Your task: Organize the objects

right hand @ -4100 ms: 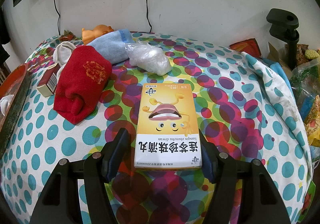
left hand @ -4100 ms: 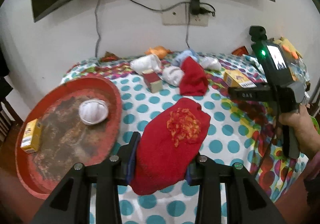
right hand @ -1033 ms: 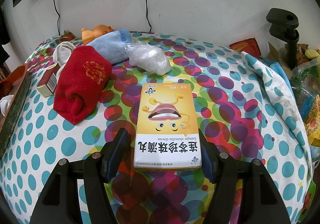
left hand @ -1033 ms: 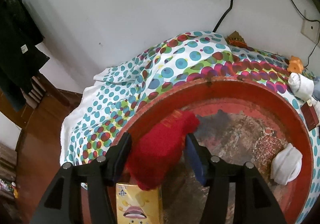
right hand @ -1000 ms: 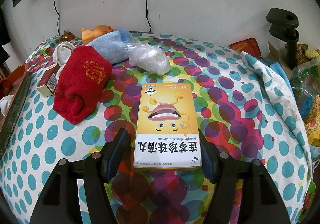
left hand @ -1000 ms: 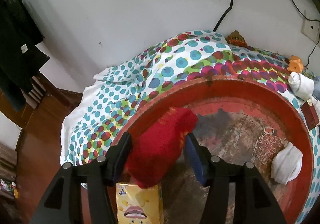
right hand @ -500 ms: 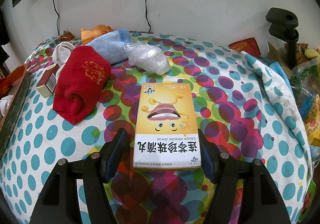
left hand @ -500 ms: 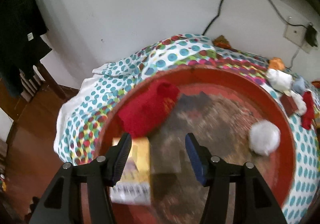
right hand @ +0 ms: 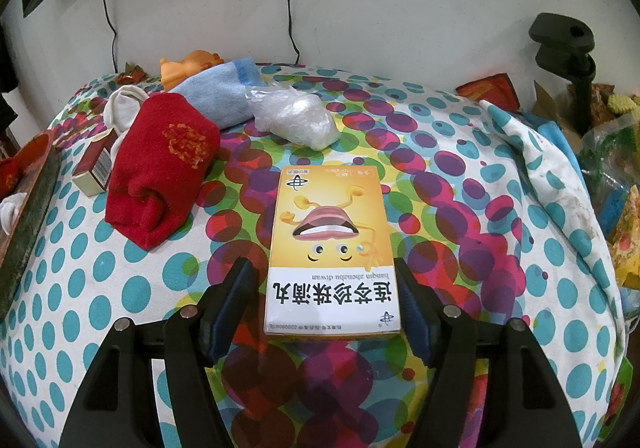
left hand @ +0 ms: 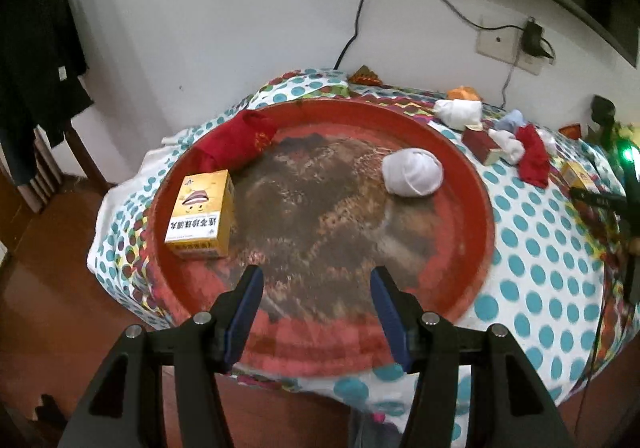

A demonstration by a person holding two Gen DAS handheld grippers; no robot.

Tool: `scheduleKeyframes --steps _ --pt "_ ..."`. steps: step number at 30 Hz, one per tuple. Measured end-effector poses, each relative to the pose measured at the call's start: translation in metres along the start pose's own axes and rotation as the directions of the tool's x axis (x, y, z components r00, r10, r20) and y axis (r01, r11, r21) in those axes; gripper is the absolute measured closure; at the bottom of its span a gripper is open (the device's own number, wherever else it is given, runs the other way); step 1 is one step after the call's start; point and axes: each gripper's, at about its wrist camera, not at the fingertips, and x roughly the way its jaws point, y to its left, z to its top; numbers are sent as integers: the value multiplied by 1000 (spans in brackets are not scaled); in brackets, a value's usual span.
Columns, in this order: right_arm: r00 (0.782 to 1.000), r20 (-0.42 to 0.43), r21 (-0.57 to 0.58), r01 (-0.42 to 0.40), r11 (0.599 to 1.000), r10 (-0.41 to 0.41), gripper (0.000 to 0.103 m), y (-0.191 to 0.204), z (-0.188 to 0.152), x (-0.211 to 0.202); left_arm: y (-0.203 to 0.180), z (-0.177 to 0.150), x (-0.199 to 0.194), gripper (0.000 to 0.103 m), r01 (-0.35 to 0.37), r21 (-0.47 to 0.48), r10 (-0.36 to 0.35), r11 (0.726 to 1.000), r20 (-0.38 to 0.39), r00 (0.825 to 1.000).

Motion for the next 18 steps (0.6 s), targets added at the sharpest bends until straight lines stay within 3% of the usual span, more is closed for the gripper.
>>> scheduleKeyframes --steps 2,4,10,18 --pt "1000 3 0 -2 1000 2 39 -1 -2 -2 -1 -9 -6 46 -12 -1 12 1000 13 1000" --pt "1000 13 -5 0 1000 0 55 0 -3 -6 0 -16 -11 46 -20 11 20 1000 30 999" --pt "1000 15 -33 25 999 -25 55 8 -5 -7 13 -26 -24 46 -20 -2 20 1000 69 997" --pt "998 18 -51 57 997 -56 55 12 -5 -8 19 -32 -18 46 5 -7 -5 1000 44 999"
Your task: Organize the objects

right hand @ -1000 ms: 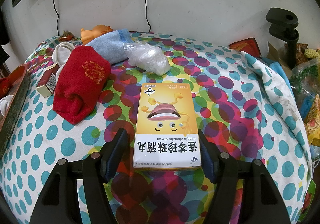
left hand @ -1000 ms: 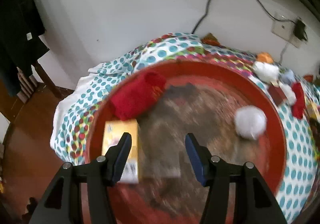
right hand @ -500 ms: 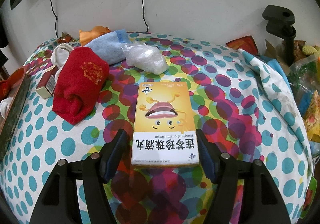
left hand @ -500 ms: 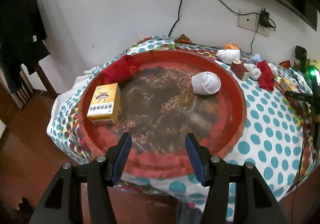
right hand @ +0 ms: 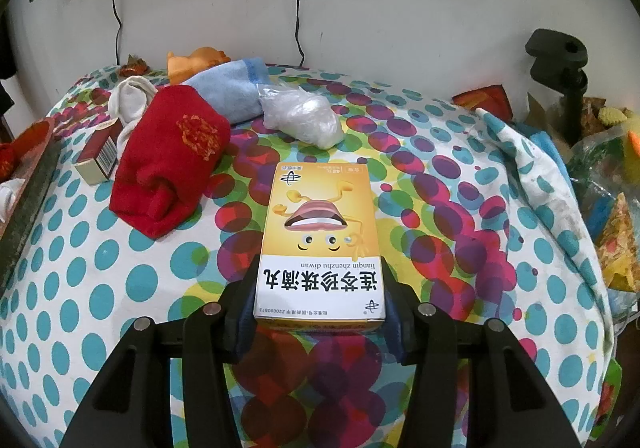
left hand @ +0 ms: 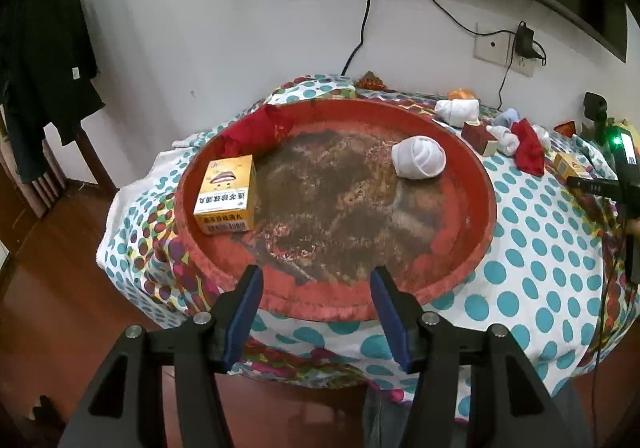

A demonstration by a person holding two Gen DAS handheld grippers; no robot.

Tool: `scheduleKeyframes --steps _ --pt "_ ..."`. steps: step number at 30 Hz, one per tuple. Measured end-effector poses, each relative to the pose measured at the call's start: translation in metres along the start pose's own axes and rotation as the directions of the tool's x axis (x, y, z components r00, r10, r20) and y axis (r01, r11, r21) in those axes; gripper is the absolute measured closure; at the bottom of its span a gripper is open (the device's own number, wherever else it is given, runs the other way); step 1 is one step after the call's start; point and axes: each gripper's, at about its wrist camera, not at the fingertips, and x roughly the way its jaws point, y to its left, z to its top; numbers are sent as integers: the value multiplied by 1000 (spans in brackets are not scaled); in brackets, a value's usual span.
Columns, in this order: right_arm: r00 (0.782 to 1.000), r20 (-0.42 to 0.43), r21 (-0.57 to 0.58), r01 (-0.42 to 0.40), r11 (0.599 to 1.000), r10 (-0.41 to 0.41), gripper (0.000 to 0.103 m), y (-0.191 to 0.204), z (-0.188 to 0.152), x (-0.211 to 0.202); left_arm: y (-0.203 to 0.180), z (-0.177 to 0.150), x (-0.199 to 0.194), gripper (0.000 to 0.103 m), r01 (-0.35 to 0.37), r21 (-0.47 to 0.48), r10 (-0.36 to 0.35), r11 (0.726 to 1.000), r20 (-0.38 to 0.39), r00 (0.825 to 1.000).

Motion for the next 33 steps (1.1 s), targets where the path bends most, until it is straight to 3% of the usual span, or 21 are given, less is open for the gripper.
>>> scheduleKeyframes --steps 11,19,33 --pt "996 17 -65 92 994 -91 55 14 1 -2 11 -3 4 46 50 -42 -50 998 1 999" --pt "989 4 -11 147 989 -146 55 25 -1 -9 15 -4 8 46 62 -55 -63 997 -19 998" --pt "998 59 -35 -21 999 23 55 86 -9 -57 21 -3 3 46 86 -94 -87 992 -5 996"
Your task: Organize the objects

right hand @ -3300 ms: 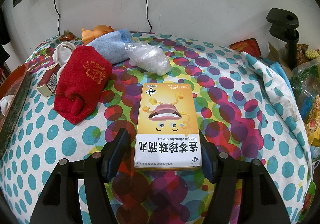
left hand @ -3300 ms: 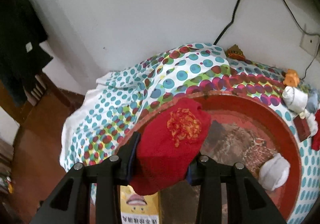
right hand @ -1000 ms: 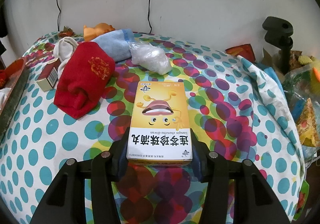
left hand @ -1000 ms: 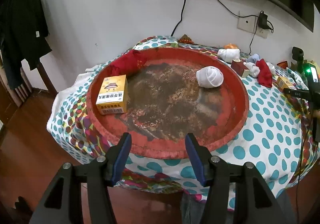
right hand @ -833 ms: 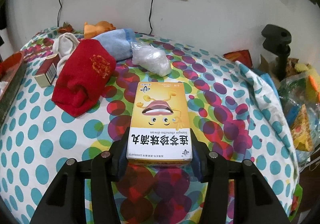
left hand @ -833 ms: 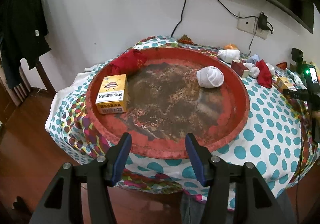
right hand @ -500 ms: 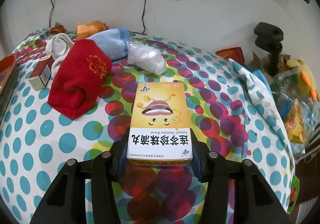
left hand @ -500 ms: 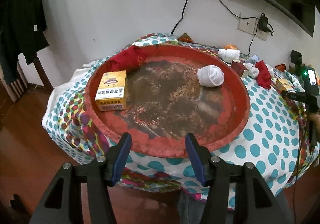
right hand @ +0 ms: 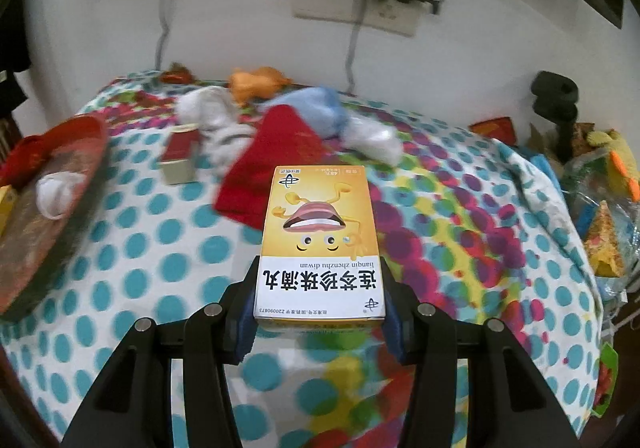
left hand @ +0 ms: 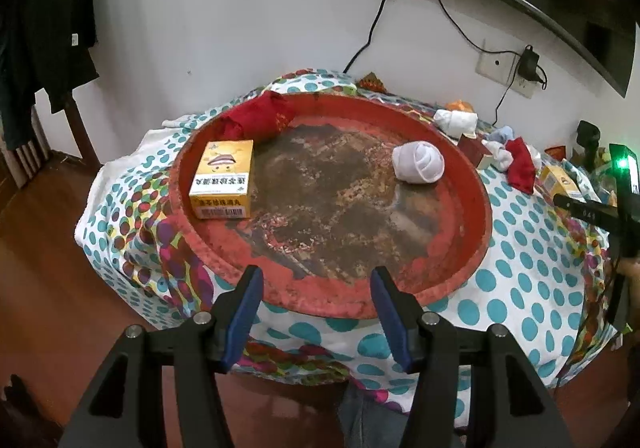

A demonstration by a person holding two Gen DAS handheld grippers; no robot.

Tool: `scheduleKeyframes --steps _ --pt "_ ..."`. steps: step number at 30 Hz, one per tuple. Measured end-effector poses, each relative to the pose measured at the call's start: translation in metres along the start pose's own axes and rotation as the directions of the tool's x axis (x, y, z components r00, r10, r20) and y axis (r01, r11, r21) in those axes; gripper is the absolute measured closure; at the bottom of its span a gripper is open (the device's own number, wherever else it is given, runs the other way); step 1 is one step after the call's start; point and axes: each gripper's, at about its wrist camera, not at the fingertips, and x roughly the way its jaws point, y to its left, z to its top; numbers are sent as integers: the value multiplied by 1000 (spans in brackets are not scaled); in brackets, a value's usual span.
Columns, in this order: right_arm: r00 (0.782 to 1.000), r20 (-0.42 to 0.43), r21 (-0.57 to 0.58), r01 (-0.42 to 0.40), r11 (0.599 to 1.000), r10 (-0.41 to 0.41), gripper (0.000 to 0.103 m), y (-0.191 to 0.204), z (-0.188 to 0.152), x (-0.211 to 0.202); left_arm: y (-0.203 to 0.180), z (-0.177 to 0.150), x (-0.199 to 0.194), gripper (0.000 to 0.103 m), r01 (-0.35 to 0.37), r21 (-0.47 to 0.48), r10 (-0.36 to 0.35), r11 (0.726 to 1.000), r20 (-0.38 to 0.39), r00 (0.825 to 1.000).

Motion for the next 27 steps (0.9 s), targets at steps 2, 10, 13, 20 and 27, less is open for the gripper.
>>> scheduleKeyframes --steps 2,10,13,20,27 --pt "1000 7 -15 -27 1000 27 55 13 1 -4 1 1 -1 46 -23 1 23 1000 9 1000" --pt "979 38 -110 -196 974 201 55 96 17 -29 3 1 -3 46 -45 -4 45 999 24 999" --pt "966 33 -147 -249 957 256 55 127 19 -35 4 2 -6 46 -58 -6 58 998 39 998" --pt "932 -40 -232 -359 904 360 55 202 16 -31 6 2 -6 46 -70 -16 71 997 38 997" --pt "914 -104 -275 -405 872 392 55 243 7 -20 8 3 -5 46 -81 -21 82 996 41 996"
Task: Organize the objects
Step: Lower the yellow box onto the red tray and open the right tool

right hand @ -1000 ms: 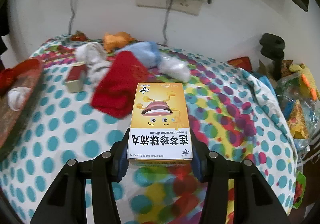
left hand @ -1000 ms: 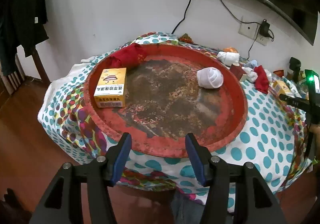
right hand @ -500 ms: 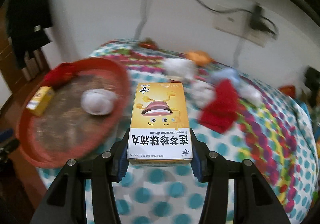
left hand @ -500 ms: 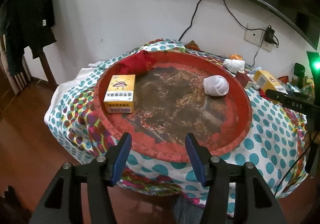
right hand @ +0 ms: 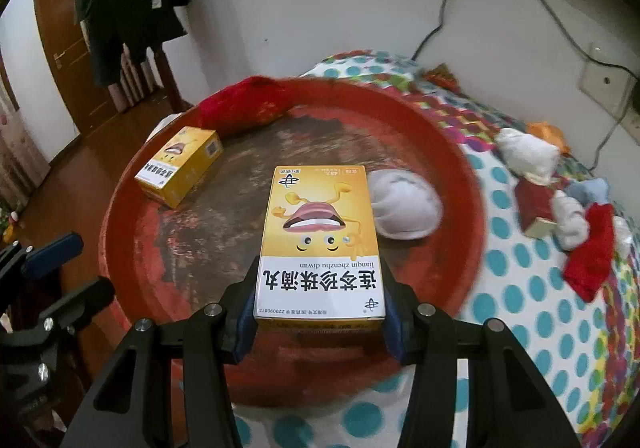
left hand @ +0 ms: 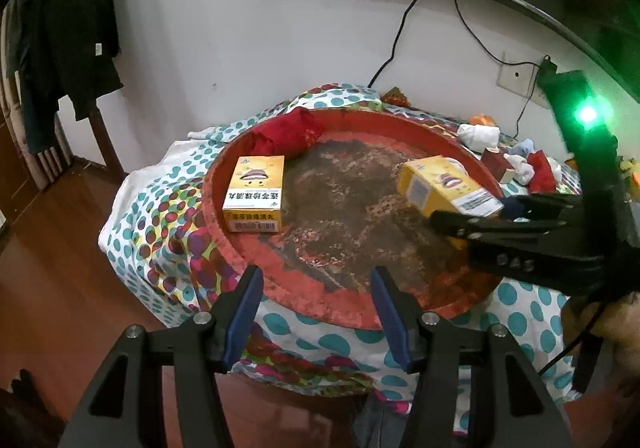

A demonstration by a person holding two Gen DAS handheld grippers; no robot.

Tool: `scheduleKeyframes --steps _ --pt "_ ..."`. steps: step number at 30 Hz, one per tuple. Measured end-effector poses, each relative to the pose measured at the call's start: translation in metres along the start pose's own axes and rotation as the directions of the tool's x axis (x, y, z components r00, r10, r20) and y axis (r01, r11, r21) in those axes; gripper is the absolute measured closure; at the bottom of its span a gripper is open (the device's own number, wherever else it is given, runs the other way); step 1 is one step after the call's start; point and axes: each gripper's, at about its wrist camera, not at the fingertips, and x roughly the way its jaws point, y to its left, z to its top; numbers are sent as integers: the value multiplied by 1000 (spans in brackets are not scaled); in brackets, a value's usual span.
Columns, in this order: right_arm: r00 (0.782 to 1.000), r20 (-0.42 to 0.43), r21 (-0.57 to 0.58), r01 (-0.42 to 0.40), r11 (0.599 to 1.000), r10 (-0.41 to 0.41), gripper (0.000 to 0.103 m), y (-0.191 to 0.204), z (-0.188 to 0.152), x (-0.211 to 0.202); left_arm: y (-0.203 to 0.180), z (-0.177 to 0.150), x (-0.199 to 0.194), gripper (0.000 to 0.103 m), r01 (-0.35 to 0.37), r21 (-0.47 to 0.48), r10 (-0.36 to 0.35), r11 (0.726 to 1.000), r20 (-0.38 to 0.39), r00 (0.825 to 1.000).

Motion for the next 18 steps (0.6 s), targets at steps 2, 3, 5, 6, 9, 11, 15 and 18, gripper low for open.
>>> scheduleKeyframes --steps 2,3,5,6,9,11,15,18 --pt "1000 -21 -11 -9 1000 8 55 6 1 9 0 0 0 46 0 -6 0 1000 -3 1000" --pt "1000 -26 -12 -14 1000 13 55 6 2 12 1 0 0 46 -2 -8 2 1000 -2 1000" --pt "999 -39 -9 -23 1000 22 55 9 3 18 0 1 0 46 -8 -4 8 1000 4 1000" --pt "999 -40 -5 -24 1000 24 55 9 3 20 0 1 -1 46 -10 -3 10 1000 6 1000" --pt "999 -47 -9 -15 1000 14 55 11 6 26 1 0 1 46 -9 -6 9 1000 2 1000" --pt "999 -51 -12 -4 1000 4 55 12 7 29 2 0 1 46 -6 -13 6 1000 -1 1000" --pt "998 -61 -7 8 1000 -9 55 9 10 37 2 1 1 46 -2 -15 2 1000 1 1000" --pt "997 -73 9 21 1000 -20 55 5 12 45 0 0 1 46 -8 -8 8 1000 1 1000"
